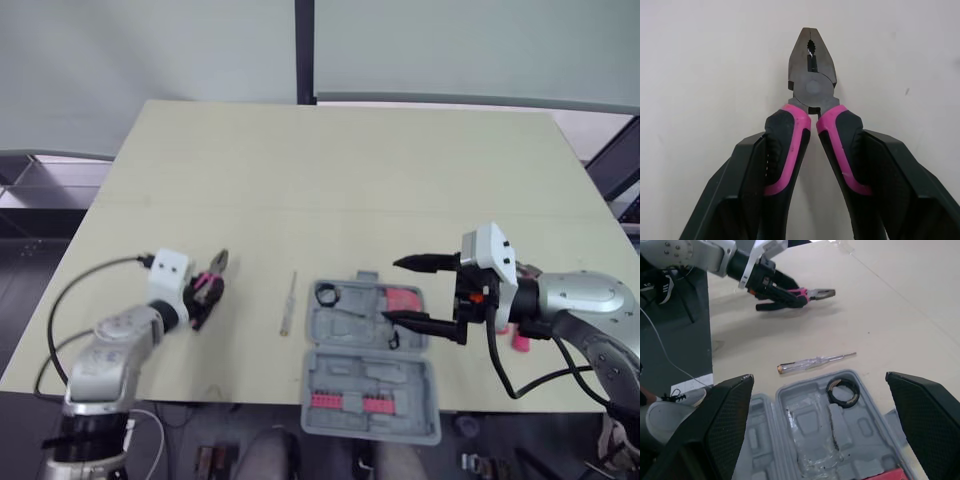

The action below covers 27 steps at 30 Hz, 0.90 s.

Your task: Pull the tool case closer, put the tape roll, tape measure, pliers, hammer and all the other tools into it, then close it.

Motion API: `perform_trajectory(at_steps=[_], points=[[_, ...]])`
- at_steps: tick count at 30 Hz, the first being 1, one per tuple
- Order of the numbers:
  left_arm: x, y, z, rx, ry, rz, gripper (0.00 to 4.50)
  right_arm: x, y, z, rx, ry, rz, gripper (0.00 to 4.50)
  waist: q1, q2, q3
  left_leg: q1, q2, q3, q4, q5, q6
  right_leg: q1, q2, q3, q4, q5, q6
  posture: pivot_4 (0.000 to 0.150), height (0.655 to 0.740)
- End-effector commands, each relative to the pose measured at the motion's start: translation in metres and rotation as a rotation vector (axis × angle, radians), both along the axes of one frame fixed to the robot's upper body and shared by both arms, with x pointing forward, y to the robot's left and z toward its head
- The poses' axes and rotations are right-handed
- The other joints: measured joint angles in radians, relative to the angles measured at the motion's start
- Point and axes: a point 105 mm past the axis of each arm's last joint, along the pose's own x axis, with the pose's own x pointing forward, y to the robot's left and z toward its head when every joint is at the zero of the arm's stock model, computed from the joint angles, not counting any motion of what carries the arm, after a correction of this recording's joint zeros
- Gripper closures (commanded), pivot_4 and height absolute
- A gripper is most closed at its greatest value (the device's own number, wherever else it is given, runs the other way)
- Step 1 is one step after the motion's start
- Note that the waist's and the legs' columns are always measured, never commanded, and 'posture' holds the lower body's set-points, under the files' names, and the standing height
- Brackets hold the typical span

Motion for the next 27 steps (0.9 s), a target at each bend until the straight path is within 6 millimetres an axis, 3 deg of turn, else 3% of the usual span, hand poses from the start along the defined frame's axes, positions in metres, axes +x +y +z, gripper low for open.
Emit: perform_trajectory(at_steps=[1,6,10,13,20,27], points=[[-0.022,-0.068,0.017,0.081,0.014,-0.475,2.08,0.009,0.009,0.005,-0.033,-0.065,0.024,0.0,0.0,0.0,0.0,0.0,0.0,0.0,0.0,0.0,0.0,0.0,0.0,-0.001,-0.001,0.0,0.0,0.15,0.74],[-0.032,-0.104,0.02,0.19,0.083,-0.797,2.08,0.017,0.026,0.0,-0.152,-0.096,0.12,0.0,-0.004,0.0,0.0,-0.003,-0.001,0.002,-0.002,0.0,0.0,-0.002,0.006,-0.011,-0.004,0.0,0.0,0.15,0.74],[-0.023,-0.127,0.023,0.25,0.063,-0.91,2.08,0.026,0.036,-0.013,-0.276,-0.103,0.187,0.0,-0.006,0.0,0.0,-0.004,0.002,0.003,0.0,0.0,0.0,-0.002,0.013,-0.012,-0.003,0.0,0.0,0.15,0.74],[-0.022,-0.143,0.023,0.296,0.066,-1.006,2.08,0.044,0.041,-0.019,-0.377,-0.139,0.151,0.0,-0.006,0.0,0.0,-0.004,0.003,0.002,0.001,0.001,-0.001,-0.002,0.014,-0.01,-0.002,0.0,0.0,0.15,0.74],[-0.01,-0.164,0.025,0.349,0.027,-1.034,2.08,0.055,0.051,-0.039,-0.518,-0.167,0.139,0.0,-0.007,0.0,0.0,-0.006,0.003,0.001,0.002,0.001,-0.001,-0.004,0.014,-0.012,-0.001,0.0,0.0,0.15,0.74],[-0.004,-0.17,0.027,0.373,-0.006,-1.046,2.08,0.061,0.056,-0.046,-0.543,-0.166,0.116,0.0,-0.007,0.001,0.0,-0.016,0.004,-0.004,0.013,0.001,-0.001,-0.007,0.014,-0.015,0.003,0.0,0.0,0.15,0.74]])
